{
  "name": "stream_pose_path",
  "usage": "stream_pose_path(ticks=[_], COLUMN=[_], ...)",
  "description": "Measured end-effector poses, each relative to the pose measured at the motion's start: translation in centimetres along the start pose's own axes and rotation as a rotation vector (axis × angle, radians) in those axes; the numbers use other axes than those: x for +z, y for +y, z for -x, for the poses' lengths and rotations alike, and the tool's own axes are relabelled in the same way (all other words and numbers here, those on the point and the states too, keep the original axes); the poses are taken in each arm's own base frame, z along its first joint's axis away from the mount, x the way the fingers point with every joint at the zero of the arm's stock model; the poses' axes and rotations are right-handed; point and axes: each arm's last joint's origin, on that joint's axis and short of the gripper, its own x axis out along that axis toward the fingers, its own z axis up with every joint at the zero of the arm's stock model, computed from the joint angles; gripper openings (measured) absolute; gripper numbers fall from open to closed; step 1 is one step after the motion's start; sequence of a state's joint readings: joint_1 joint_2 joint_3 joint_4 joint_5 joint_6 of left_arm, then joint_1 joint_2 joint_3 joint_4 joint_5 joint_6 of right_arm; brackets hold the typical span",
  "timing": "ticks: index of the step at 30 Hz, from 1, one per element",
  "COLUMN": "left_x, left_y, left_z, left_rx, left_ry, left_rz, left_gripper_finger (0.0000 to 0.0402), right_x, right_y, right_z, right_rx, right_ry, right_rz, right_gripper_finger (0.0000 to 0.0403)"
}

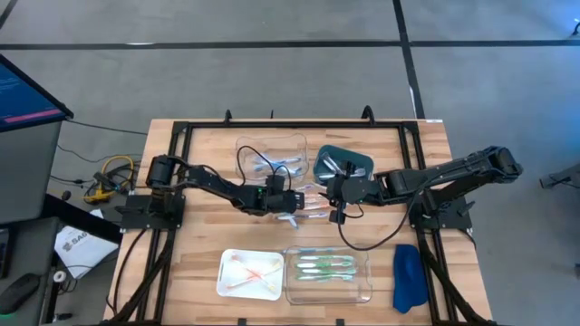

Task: Pick & Place Toothbrushes
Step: Put the orange toothbrush into the white bin

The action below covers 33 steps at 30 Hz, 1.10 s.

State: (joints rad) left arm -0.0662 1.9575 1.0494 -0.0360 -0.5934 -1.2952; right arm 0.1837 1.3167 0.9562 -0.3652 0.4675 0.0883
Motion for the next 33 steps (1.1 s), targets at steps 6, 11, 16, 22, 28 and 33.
stream_pose_path(ticks=[6,11,16,22,28,33], left_x=[-0.3,-1.3,-2.4,-3.2,-3.2,-3.1], left_y=[-0.1,-0.4,-0.7,-0.9,-0.9,-0.9], left_z=[0.2,0.9,1.7,2.2,2.2,2.2], left_rx=[-0.010,-0.031,-0.054,-0.069,-0.069,-0.066], left_ry=[0.021,0.039,0.060,0.071,0.071,0.058], left_rz=[-0.006,-0.028,-0.052,-0.067,-0.068,-0.076], left_gripper_finger=[0.0113,0.0113,0.0113,0.0113,0.0113,0.0113], right_x=[0.0,0.0,0.0,0.0,0.0,0.0], right_y=[0.0,0.0,0.0,0.0,0.0,0.0], right_z=[0.0,0.0,0.0,0.0,0.0,0.0], right_rx=[0.000,0.000,0.000,0.000,0.000,0.000], right_ry=[0.000,0.000,0.000,0.000,0.000,0.000], right_rz=[0.000,0.000,0.000,0.000,-0.001,-0.001], right_gripper_finger=[0.0113,0.0113,0.0113,0.0113,0.0113,0.0113])
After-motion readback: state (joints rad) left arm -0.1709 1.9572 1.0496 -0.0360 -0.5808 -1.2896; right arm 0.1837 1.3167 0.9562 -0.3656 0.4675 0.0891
